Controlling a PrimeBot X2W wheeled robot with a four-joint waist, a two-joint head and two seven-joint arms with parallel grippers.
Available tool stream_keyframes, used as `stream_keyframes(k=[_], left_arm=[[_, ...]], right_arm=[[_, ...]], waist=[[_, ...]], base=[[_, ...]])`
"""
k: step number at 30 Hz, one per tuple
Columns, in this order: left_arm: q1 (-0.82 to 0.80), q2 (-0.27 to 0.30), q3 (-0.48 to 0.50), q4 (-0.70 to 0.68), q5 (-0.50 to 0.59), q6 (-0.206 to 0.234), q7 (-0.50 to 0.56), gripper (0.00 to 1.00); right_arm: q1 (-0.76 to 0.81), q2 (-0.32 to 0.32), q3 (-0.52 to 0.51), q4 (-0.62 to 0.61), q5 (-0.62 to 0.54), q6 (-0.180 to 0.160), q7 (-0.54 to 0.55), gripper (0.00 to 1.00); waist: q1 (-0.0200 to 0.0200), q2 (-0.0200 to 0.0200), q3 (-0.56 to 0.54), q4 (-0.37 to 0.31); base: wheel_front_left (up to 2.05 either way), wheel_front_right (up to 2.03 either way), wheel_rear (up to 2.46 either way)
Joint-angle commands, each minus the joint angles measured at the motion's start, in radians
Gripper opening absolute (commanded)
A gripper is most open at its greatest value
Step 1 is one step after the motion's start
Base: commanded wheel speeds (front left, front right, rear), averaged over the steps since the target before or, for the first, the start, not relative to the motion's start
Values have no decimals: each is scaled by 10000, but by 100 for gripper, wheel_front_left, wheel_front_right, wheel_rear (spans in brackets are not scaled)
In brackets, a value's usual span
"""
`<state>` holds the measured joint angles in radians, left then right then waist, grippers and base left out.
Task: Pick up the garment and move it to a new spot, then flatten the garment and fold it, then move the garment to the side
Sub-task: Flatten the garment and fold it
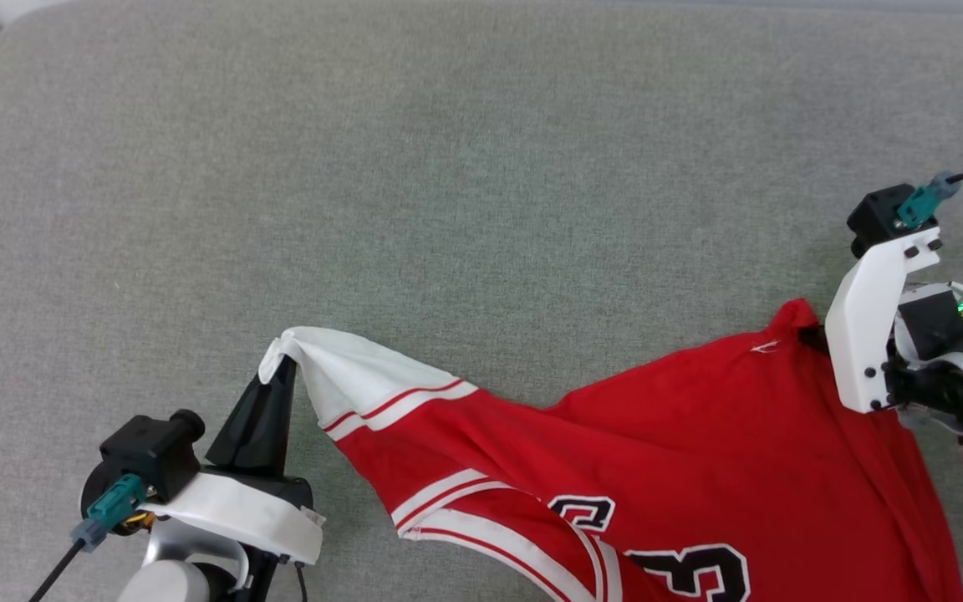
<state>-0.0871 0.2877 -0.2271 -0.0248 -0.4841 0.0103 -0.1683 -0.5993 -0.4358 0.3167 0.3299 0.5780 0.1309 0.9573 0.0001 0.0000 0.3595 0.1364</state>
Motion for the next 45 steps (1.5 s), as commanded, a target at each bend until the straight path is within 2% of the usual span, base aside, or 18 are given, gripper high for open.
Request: stream_keyframes(k=[1,4,7,12,24,28,34,45], left_arm=[[-129,73,13,15,53,48,-38,0],[-322,192,166,-1,82,162,19,0],[-703,332,387,5,1,226,113,0],[-2018,501,761,583,-313,40,236,0],[-6507,807,694,3895,-375,-376,1185,0],[-8156,943,675,4973,-225,-494,1166,0],[-10765,1278,709,5807,43,-587,968,0],[-14631,1824,723,6337,319,-864,710,0]], right_arm=[[171,88,242,285,-84,-3,-149,0],[-247,-56,127,350,-471,-6,-932,0],[-514,128,5,524,-829,-5,-1697,0],[-1065,453,-349,1002,-1510,-7,-3120,0],[-3270,1647,-1135,2796,-2806,-7,-6127,0],[-4388,1822,-1462,3307,-3029,-5,-6836,0],[-6414,1865,-2039,3575,-3472,-8,-7589,0],[-9835,1768,-2715,3563,-4162,-10,-7847,0]], waist=[[-1,0,-239,-95],[-1,0,-635,-250],[-1,0,-1044,-464],[-1,0,-1629,-836],[-1,0,-2045,-1727],[-1,0,-1703,-1861],[-1,0,-723,-1939],[-1,0,1552,-1878]], base=[[0,0,0],[0,0,0],[0,0,0],[0,0,0],[0,0,0],[0,0,0],[0,0,0],[0,0,0]])
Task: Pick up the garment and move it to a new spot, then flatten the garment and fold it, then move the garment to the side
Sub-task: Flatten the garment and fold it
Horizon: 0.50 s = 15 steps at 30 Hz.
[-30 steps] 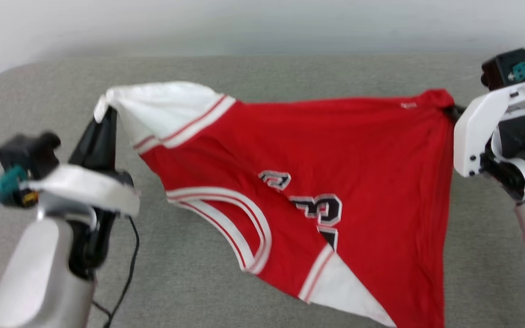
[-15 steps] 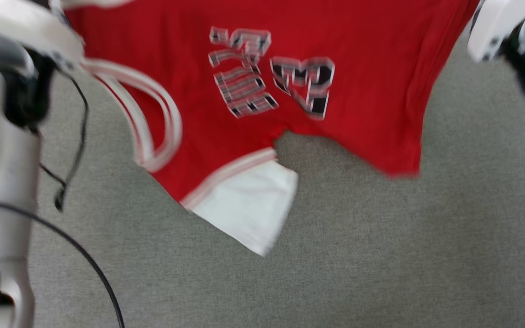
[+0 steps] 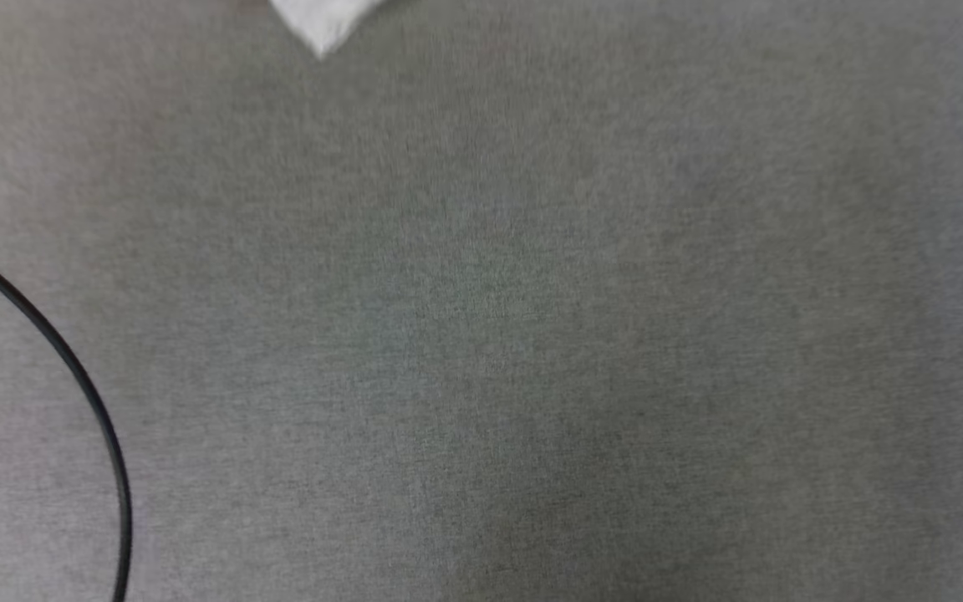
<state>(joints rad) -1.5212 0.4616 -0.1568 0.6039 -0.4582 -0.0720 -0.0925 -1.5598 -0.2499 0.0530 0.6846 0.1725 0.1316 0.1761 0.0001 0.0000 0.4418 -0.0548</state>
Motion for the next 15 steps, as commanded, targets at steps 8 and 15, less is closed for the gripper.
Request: stream_keyframes(k=[8,15], left_arm=[[-1508,21,-161,571,-55,-251,-178,0],[-1020,-150,-150,1277,-489,-399,-557,0]], right_arm=[[-1330,61,-105,329,-265,-16,-98,0],[-1016,81,275,847,-4,-16,-299,0]], waist=[[-1,0,2129,156],[-1,0,2767,257]], base=[[0,0,0],[0,0,0]])
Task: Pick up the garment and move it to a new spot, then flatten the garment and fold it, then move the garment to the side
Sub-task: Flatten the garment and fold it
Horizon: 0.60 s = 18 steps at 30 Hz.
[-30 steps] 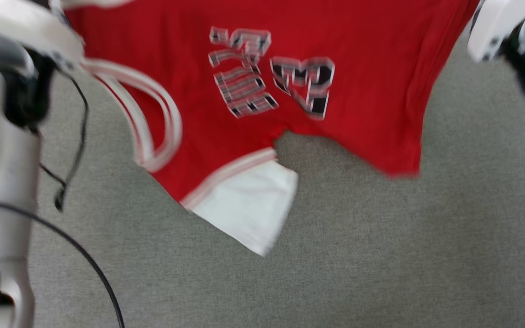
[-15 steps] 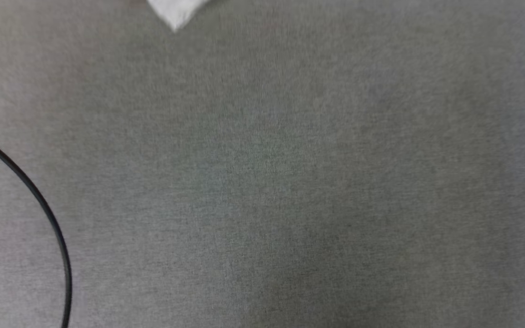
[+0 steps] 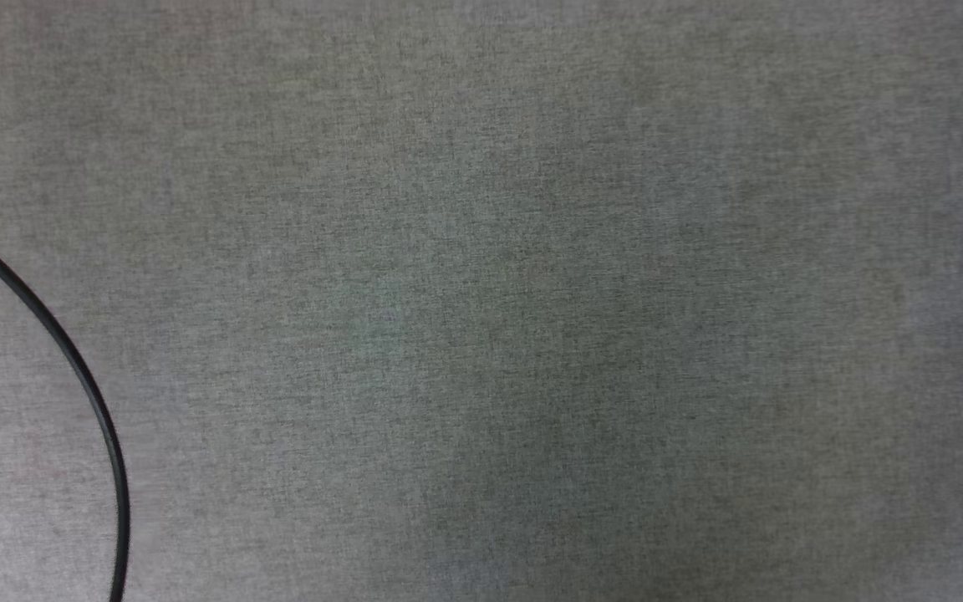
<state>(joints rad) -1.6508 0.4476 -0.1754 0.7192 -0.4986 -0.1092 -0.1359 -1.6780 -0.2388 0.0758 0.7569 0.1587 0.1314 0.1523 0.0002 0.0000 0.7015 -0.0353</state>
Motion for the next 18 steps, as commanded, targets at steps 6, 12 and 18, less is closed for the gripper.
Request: stream_keyframes(k=[6,12,18], left_arm=[[1198,-30,-87,506,-431,-156,-588,0],[3350,-2,-342,451,-957,-208,-963,0],[6101,-15,-659,-121,-1584,-204,-1131,0]], right_arm=[[959,-86,634,492,556,-14,-349,0],[2733,-332,1442,791,1408,-14,-676,0],[4851,-552,1916,933,2123,-15,-844,0]], waist=[[-2,0,-100,119],[-2,0,-989,181],[-2,0,-2079,281]], base=[[0,0,0],[0,0,0],[0,0,0]])
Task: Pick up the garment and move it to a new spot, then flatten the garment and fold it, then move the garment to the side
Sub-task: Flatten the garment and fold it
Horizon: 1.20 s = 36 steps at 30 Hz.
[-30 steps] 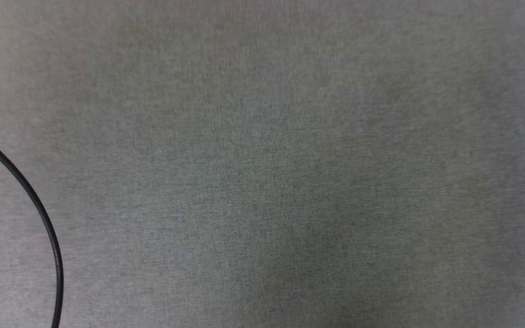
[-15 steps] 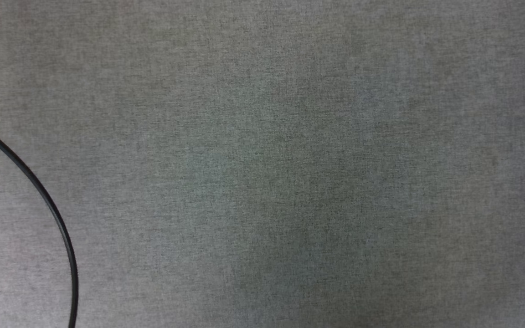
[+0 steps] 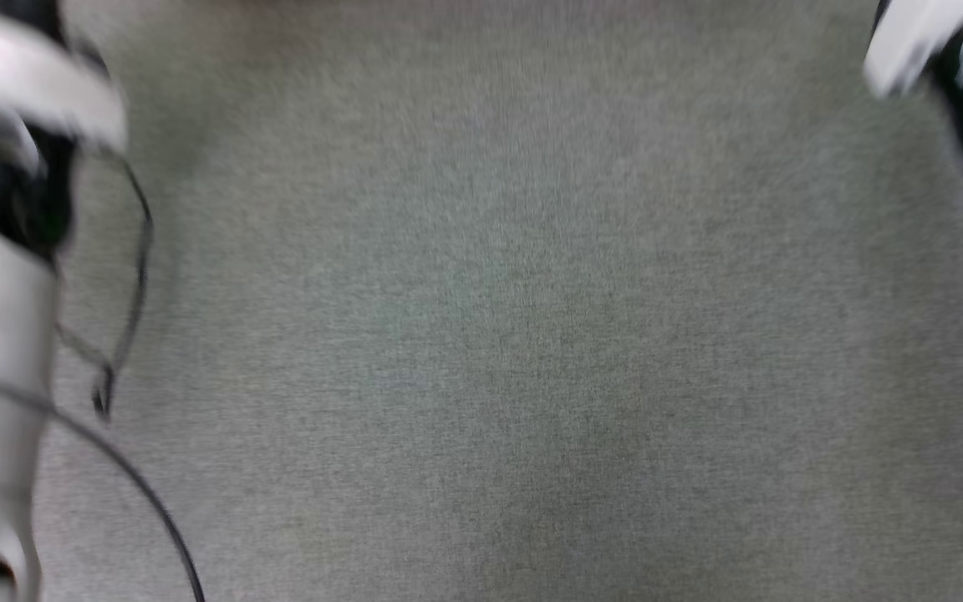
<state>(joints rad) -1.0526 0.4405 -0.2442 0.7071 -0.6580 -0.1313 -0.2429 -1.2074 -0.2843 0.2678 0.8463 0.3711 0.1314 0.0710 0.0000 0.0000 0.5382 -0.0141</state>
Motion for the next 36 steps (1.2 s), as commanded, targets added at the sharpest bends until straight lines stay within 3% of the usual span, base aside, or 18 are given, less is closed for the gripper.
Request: stream_keyframes(k=[1,8,12,20,30,35,36], left_arm=[[563,76,6,-116,-71,16,-74,0],[3663,29,242,-856,-483,169,-183,0],[5298,39,469,-1453,-778,536,-132,0],[8634,287,937,-3510,-1311,1680,390,0],[12189,638,1431,-6674,-1684,3287,1349,0],[13460,739,1557,-8119,-1813,3914,1847,0],[13946,803,1619,-8845,-1904,4200,2108,0]], right_arm=[[479,-144,66,29,109,-15,-74,0],[2887,-384,447,-30,779,-17,-281,0],[4203,-564,625,-250,1017,-20,-379,0],[6735,-885,389,-1271,1229,-32,-374,0],[10172,-893,-885,-3868,1040,-66,728,0],[11962,-576,-1817,-5843,676,-65,1751,0],[12805,-296,-2409,-7022,406,-60,2532,0]], waist=[[0,0,-624,78],[0,0,-1997,102],[0,0,-2763,103],[0,0,-4013,50],[0,0,-4978,159],[0,0,-5208,255],[0,0,-5224,265]], base=[[0,0,0],[0,0,0],[0,0,0],[0,0,0],[0,0,0],[0,0,0],[0,0,0]])
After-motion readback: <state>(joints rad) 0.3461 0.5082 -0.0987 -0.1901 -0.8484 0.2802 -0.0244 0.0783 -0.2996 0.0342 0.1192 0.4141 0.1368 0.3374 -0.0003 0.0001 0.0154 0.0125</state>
